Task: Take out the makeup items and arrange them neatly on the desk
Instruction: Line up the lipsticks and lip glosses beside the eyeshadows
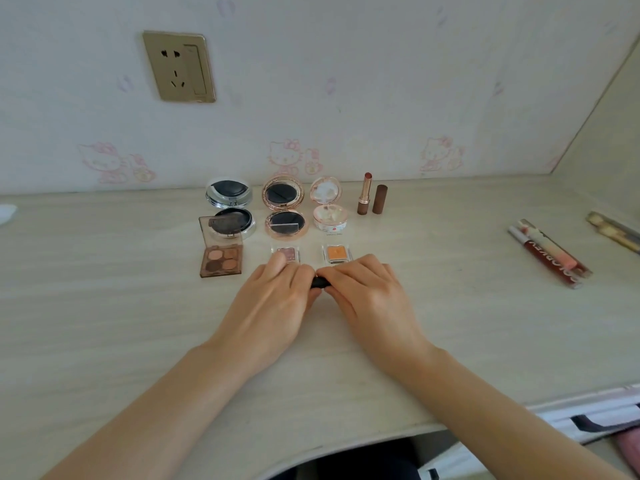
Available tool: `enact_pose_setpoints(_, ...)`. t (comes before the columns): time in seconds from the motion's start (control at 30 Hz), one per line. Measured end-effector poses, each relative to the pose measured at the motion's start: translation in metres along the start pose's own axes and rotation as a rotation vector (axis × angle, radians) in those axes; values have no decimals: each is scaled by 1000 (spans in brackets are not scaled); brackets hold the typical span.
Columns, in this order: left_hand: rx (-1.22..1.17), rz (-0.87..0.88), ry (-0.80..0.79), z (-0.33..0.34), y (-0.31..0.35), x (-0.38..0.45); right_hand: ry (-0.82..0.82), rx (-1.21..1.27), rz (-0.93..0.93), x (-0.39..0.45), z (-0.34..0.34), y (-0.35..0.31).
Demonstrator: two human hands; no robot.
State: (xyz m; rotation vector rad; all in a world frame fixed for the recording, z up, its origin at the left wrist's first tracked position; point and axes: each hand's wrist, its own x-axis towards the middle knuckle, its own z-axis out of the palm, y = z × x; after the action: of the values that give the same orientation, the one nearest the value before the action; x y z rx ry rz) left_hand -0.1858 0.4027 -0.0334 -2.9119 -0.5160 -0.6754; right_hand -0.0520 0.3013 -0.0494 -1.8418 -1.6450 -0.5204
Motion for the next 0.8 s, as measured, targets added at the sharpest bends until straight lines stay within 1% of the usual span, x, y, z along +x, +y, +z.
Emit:
enact_pose_setpoints(0.13,-43,-20,12,-5,2,2,-19,62,8,-1,0,1)
enact_pose_setpoints(0.27,-138,-39,4,-5,1,1,-33,94,-9,-1,1,2)
enact_pose_setpoints(0.37,-249,-132,-38,1,-9,0,-8,131,-14,-1,-2,0)
enact_pose_setpoints(0.47,-327,-124,-28,4,-16,-2,5,182,1,0,-4,0)
enact_pose_setpoints(0.6,-423,-182,-12,9,-16,-5,30,228,34,0,-4,1)
enact_pose_setpoints(0.73,-630,-237,10,10,-17,-5,85,376,91,0,-6,0)
enact_pose_setpoints(0.8,-732,-283,-5,11,-18,-5,105,452,154,-1,-9,0)
